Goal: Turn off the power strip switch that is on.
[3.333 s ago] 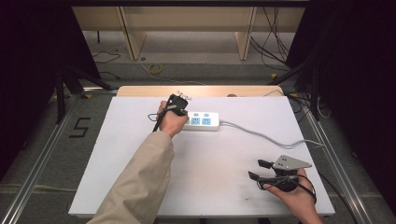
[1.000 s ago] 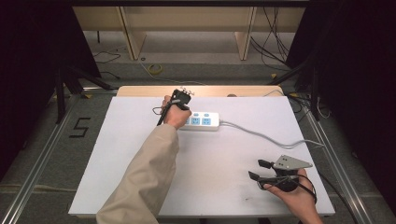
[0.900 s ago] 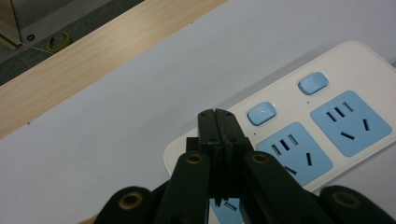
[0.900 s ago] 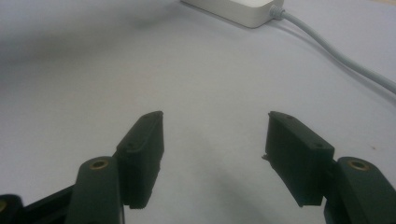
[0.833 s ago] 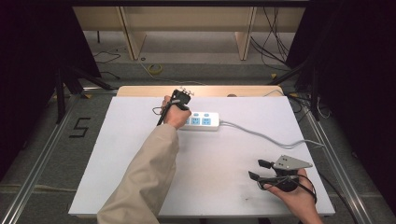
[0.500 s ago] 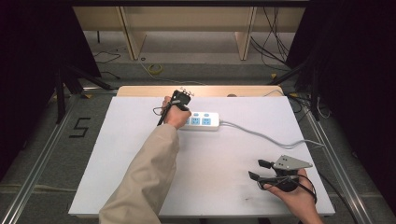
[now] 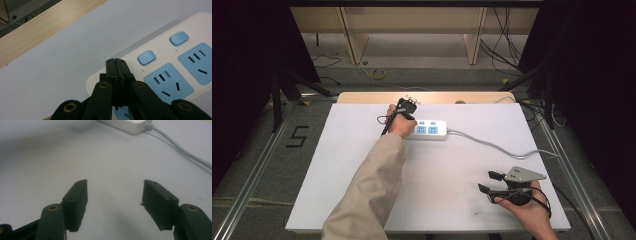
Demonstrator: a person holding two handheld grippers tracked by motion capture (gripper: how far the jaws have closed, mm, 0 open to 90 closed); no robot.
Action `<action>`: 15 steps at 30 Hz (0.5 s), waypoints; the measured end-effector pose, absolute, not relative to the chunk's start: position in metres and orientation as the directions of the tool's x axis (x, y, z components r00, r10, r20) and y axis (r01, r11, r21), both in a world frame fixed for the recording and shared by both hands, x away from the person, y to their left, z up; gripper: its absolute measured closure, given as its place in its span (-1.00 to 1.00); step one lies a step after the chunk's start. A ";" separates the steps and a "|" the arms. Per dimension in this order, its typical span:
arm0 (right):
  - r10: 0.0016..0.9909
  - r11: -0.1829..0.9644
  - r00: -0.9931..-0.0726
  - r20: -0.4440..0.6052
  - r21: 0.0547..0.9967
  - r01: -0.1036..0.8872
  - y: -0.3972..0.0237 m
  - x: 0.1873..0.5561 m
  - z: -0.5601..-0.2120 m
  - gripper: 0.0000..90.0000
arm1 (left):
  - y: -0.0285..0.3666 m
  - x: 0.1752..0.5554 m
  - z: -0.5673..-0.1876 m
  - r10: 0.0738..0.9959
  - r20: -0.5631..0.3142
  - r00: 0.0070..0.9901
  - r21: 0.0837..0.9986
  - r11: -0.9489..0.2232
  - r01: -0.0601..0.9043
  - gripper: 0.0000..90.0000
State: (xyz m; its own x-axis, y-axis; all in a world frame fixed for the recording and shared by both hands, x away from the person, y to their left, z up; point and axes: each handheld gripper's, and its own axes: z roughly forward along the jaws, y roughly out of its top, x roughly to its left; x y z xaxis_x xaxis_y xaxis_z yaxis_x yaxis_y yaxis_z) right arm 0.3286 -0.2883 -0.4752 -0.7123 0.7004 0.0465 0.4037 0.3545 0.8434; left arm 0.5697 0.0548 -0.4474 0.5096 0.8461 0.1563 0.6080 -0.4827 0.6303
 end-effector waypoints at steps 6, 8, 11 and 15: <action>0.699 0.355 -0.713 0.049 0.842 0.406 -0.288 0.328 -0.475 -0.15 | 0.056 0.571 -0.450 0.849 0.168 0.500 0.625 -0.484 0.613 1.00; 0.698 0.357 -0.714 0.049 0.841 0.406 -0.289 0.328 -0.475 -0.15 | 0.057 0.571 -0.451 0.857 0.157 0.491 0.630 -0.470 0.618 1.00; 0.698 0.357 -0.714 0.049 0.842 0.406 -0.289 0.328 -0.475 -0.15 | 0.056 0.572 -0.451 0.851 0.160 0.500 0.627 -0.478 0.615 1.00; 0.696 0.359 -0.717 0.049 0.841 0.405 -0.289 0.329 -0.476 -0.15 | 0.055 0.572 -0.452 0.851 0.163 0.499 0.628 -0.480 0.613 1.00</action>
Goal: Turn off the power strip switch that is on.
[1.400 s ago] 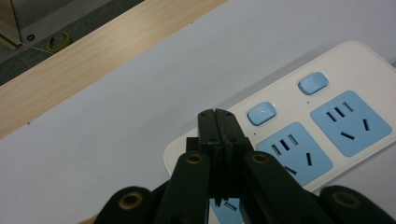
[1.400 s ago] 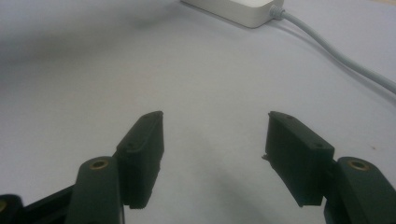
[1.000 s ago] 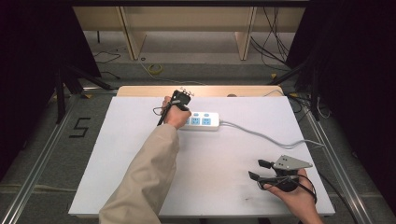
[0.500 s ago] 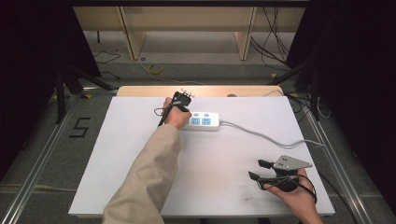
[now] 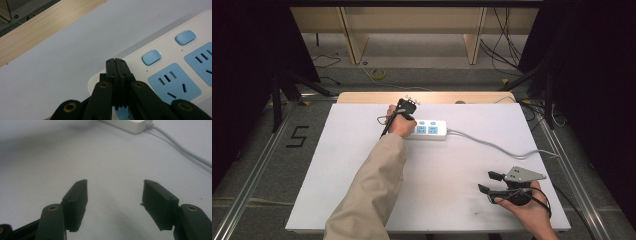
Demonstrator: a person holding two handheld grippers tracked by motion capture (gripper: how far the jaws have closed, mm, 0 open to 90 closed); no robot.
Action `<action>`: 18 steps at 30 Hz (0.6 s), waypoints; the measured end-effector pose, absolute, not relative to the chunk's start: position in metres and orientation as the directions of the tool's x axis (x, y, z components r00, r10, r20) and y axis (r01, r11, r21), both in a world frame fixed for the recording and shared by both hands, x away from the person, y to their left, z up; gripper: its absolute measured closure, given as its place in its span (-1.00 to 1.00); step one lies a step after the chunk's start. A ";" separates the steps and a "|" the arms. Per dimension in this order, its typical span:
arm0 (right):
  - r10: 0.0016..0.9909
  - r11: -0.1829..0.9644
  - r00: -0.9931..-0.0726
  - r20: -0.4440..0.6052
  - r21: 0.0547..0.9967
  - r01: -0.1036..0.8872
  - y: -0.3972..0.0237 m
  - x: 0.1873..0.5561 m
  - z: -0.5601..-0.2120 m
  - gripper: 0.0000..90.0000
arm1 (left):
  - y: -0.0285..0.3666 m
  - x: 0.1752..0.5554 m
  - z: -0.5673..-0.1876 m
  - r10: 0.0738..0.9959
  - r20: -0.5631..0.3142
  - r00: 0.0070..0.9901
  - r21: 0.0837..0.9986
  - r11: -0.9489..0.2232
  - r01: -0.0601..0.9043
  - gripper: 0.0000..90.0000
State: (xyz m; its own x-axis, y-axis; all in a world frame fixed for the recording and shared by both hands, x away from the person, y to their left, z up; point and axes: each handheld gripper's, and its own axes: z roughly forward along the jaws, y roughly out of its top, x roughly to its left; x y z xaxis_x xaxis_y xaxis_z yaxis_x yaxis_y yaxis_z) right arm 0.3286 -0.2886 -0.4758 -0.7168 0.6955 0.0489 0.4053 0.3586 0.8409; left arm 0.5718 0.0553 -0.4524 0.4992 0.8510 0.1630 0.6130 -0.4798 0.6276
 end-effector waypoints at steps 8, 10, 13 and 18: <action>0.695 0.357 -0.717 0.050 0.841 0.405 -0.289 0.329 -0.476 -0.15 | 0.054 0.572 -0.453 0.849 0.160 0.504 0.629 -0.481 0.611 1.00; 0.695 0.359 -0.718 0.049 0.841 0.405 -0.288 0.329 -0.476 -0.15 | 0.055 0.572 -0.453 0.853 0.152 0.499 0.633 -0.472 0.613 1.00; 0.696 0.360 -0.716 0.050 0.839 0.408 -0.288 0.328 -0.476 -0.15 | 0.055 0.572 -0.453 0.851 0.149 0.504 0.631 -0.474 0.614 1.00; 0.694 0.362 -0.718 0.048 0.839 0.406 -0.288 0.329 -0.476 -0.15 | 0.055 0.572 -0.453 0.845 0.156 0.511 0.629 -0.484 0.609 1.00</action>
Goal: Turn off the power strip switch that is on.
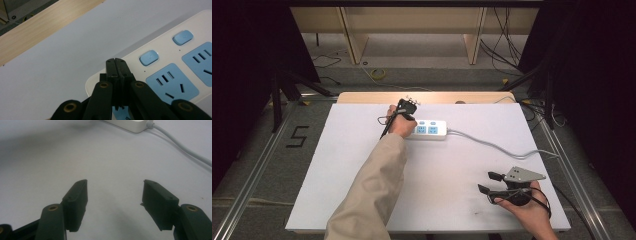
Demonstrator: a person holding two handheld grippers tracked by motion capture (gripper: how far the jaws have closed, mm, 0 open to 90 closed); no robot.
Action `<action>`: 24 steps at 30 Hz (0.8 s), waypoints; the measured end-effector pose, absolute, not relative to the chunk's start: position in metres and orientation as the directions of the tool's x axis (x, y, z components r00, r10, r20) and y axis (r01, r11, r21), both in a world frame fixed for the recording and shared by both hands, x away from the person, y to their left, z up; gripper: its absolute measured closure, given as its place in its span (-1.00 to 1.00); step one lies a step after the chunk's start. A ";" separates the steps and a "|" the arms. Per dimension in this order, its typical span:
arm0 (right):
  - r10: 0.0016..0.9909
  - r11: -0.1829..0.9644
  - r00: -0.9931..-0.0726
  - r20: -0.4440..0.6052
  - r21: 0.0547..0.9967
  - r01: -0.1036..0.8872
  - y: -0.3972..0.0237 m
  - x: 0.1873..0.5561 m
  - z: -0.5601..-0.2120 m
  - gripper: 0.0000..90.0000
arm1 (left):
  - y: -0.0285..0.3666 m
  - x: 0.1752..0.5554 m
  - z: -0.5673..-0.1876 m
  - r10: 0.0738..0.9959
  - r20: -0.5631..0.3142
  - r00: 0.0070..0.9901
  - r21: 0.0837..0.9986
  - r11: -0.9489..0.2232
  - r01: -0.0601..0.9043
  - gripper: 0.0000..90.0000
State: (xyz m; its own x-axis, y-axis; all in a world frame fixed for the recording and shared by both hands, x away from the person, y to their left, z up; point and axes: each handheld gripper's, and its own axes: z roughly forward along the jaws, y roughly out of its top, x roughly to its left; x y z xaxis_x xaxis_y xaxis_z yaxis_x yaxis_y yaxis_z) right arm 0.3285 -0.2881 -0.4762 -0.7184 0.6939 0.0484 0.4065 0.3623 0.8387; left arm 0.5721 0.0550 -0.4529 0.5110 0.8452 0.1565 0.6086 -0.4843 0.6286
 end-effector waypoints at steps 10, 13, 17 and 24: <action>0.695 0.362 -0.718 0.048 0.839 0.407 -0.288 0.328 -0.476 -0.15 | 0.053 0.572 -0.453 0.836 0.179 0.518 0.622 -0.504 0.599 1.00; 0.695 0.361 -0.717 0.049 0.839 0.407 -0.288 0.328 -0.476 -0.15 | 0.054 0.572 -0.453 0.847 0.163 0.507 0.622 -0.487 0.613 1.00; 0.694 0.362 -0.718 0.048 0.839 0.406 -0.288 0.329 -0.476 -0.15 | 0.053 0.572 -0.453 0.850 0.159 0.501 0.622 -0.481 0.618 1.00; 0.694 0.362 -0.719 0.047 0.840 0.404 -0.288 0.328 -0.476 -0.15 | 0.044 0.570 -0.455 0.840 0.200 0.504 0.619 -0.507 0.600 1.00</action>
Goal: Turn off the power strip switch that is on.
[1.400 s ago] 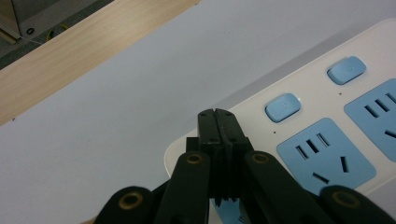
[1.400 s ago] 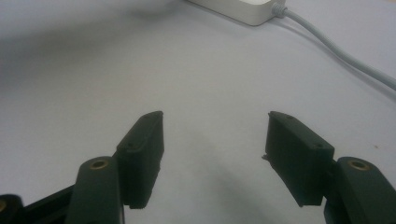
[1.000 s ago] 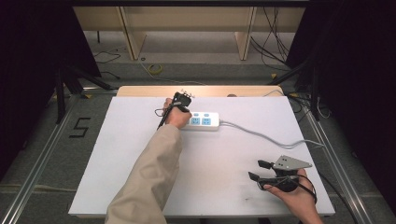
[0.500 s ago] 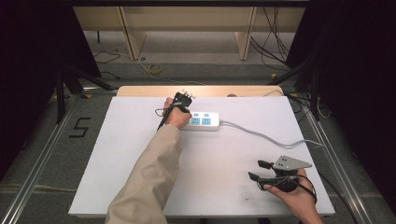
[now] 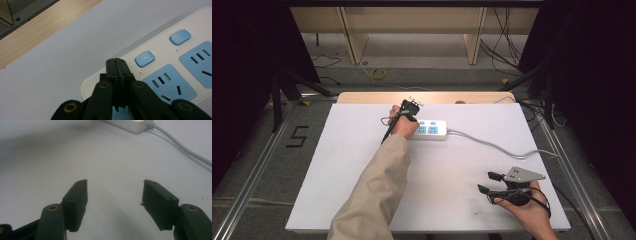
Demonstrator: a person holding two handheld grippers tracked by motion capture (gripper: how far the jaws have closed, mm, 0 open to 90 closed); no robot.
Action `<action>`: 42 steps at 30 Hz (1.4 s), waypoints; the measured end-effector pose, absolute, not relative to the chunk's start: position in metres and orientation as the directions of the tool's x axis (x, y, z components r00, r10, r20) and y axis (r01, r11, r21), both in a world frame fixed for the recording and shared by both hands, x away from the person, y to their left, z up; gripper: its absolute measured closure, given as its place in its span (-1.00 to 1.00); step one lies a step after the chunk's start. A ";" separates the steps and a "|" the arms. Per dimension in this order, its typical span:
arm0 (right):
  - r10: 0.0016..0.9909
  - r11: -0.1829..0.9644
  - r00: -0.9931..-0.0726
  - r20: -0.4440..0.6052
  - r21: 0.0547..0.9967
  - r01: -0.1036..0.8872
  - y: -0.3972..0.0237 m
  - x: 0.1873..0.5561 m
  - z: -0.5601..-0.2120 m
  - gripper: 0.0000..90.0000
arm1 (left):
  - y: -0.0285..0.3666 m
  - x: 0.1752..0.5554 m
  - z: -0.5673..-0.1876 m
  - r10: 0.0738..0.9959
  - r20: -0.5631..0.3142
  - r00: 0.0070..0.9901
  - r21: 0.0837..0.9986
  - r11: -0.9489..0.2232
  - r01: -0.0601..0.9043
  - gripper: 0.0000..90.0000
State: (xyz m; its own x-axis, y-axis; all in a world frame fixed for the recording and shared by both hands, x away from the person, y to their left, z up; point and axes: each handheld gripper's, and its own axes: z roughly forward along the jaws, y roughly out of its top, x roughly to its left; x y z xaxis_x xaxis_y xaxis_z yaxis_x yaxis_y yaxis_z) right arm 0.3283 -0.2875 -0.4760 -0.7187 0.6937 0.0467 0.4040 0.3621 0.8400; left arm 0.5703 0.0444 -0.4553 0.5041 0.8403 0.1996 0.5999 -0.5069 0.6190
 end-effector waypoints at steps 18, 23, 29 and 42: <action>0.697 0.360 -0.716 0.049 0.839 0.408 -0.288 0.328 -0.476 -0.15 | 0.049 0.568 -0.454 0.854 0.158 0.497 0.655 -0.467 0.594 1.00; 0.697 0.359 -0.715 0.049 0.839 0.408 -0.288 0.328 -0.476 -0.15 | 0.051 0.566 -0.453 0.850 0.159 0.503 0.648 -0.474 0.596 1.00; 0.697 0.360 -0.716 0.048 0.839 0.407 -0.287 0.329 -0.476 -0.15 | 0.060 0.562 -0.448 0.858 0.145 0.493 0.664 -0.454 0.594 0.99; 0.697 0.362 -0.715 0.046 0.839 0.407 -0.286 0.328 -0.476 -0.15 | 0.073 0.545 -0.431 0.845 0.132 0.519 0.685 -0.456 0.568 0.79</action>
State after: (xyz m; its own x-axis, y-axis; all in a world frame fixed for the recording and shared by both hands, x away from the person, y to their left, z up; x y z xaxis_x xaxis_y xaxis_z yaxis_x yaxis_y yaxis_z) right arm 0.3285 -0.2863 -0.4763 -0.7154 0.6972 0.0463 0.4068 0.3617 0.8389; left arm 0.5452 0.0727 -0.4312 0.5186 0.8448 0.1321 0.5682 -0.4559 0.6851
